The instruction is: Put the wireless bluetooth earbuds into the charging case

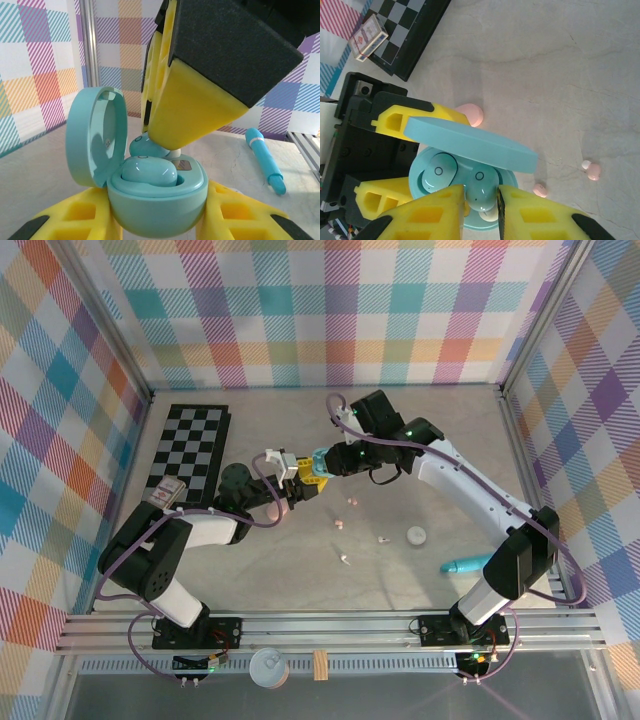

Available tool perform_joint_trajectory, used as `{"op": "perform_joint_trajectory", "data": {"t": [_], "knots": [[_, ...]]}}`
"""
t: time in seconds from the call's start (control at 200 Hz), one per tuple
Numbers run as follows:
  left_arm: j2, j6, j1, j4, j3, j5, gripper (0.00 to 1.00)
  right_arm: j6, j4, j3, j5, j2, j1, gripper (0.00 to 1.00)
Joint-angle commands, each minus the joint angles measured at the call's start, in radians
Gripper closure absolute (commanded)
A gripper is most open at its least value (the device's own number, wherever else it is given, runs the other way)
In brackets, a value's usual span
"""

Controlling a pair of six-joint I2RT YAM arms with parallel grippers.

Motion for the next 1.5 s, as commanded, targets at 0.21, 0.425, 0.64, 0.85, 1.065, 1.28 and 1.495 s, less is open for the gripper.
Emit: {"op": "perform_joint_trajectory", "data": {"t": [0.21, 0.425, 0.64, 0.85, 1.065, 1.28, 1.495], "knots": [[-0.029, -0.025, -0.004, 0.095, -0.002, 0.018, 0.71, 0.012, 0.031, -0.014, -0.008, -0.024, 0.008, 0.71], [-0.038, -0.032, -0.004, 0.101, -0.002, 0.016, 0.71, 0.003, 0.025, -0.026, 0.059, -0.057, 0.007, 0.68], [-0.038, -0.028, 0.000, 0.103, -0.006, 0.015, 0.71, -0.001, 0.115, -0.094, 0.028, -0.135, 0.006, 0.55], [-0.054, -0.018, 0.008, 0.101, -0.019, 0.014, 0.71, 0.042, 0.269, -0.192, -0.011, -0.230, 0.002, 0.40], [-0.060, -0.007, 0.010, 0.097, -0.024, 0.016, 0.71, 0.112, 0.298, -0.105, 0.007, -0.164, -0.008, 0.24], [-0.074, -0.002, 0.010, 0.096, -0.027, 0.014, 0.71, 0.153, 0.253, 0.008, 0.017, -0.043, -0.014, 0.17], [-0.110, 0.009, 0.017, 0.073, -0.037, 0.000, 0.71, 0.167, 0.183, 0.025, 0.048, -0.008, -0.029, 0.18]]}}
